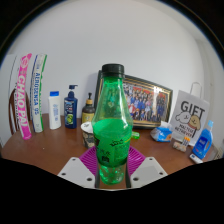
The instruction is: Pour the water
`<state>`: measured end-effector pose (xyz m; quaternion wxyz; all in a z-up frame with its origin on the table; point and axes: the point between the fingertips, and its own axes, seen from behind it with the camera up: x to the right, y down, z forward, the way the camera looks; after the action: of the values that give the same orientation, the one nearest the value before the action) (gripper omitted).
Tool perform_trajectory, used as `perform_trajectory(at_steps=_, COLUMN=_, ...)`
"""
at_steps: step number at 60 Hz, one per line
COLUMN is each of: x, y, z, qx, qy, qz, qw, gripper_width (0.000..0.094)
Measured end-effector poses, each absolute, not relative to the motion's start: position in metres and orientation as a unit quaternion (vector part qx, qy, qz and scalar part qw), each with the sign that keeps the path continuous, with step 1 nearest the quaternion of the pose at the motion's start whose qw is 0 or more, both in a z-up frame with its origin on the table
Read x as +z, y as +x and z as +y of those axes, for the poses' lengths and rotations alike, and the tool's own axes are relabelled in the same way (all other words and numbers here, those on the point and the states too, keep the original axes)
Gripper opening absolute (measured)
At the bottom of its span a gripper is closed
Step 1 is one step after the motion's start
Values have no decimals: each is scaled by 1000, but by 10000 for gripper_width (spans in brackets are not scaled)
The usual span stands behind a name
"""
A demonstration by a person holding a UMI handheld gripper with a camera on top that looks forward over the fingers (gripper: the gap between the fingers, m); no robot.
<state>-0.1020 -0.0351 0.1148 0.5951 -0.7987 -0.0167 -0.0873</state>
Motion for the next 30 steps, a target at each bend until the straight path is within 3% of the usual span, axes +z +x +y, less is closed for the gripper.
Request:
perform_trajectory(at_steps=14, x=186, y=-37, z=16, qx=-267, qy=-769, qz=-128, qw=566, gripper_width=344)
perform_trajectory(at_steps=30, x=209, y=11, z=100, qx=-514, qy=-646, qz=-358, qw=436, gripper_width=342)
